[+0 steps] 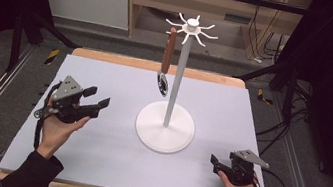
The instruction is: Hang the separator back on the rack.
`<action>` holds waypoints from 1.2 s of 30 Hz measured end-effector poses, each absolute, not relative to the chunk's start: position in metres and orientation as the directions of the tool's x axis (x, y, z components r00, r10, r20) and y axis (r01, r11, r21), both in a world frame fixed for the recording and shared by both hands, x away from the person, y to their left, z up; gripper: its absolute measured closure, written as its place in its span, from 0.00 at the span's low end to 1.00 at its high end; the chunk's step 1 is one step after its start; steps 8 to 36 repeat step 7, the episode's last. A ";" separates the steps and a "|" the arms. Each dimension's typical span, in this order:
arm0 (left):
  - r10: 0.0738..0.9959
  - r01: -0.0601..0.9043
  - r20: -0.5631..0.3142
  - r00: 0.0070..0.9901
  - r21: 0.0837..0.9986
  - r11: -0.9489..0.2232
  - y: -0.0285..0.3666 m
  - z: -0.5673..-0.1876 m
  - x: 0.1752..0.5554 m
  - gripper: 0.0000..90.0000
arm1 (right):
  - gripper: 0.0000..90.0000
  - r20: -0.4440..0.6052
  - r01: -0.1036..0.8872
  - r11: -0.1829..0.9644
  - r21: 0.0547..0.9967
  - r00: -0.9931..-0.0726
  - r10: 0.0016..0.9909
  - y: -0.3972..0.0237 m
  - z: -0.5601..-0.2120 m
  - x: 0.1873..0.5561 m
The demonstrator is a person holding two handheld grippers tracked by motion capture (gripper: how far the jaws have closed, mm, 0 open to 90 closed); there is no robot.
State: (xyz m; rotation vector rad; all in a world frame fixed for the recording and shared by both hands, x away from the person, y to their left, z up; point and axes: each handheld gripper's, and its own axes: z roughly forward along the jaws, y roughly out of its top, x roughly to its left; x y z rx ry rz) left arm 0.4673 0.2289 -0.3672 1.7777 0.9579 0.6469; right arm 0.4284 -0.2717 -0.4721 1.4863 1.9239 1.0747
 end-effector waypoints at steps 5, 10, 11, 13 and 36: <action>0.862 0.389 -0.004 0.507 0.893 -0.225 0.244 -0.402 0.466 0.42 | 0.24 0.085 0.585 0.106 0.804 -0.289 0.954 -0.272 -0.474 0.429; 0.870 0.418 0.000 0.493 0.877 -0.237 0.251 -0.416 0.464 0.41 | 0.24 0.089 0.589 0.104 0.801 -0.289 0.953 -0.273 -0.475 0.430; 0.870 0.418 0.000 0.493 0.877 -0.237 0.251 -0.416 0.464 0.41 | 0.24 0.089 0.589 0.104 0.801 -0.289 0.953 -0.273 -0.475 0.430; 0.870 0.418 0.000 0.493 0.877 -0.237 0.251 -0.416 0.464 0.41 | 0.24 0.089 0.589 0.104 0.801 -0.289 0.953 -0.273 -0.475 0.430; 0.870 0.418 0.000 0.493 0.877 -0.237 0.251 -0.416 0.464 0.41 | 0.24 0.089 0.589 0.104 0.801 -0.289 0.953 -0.273 -0.475 0.430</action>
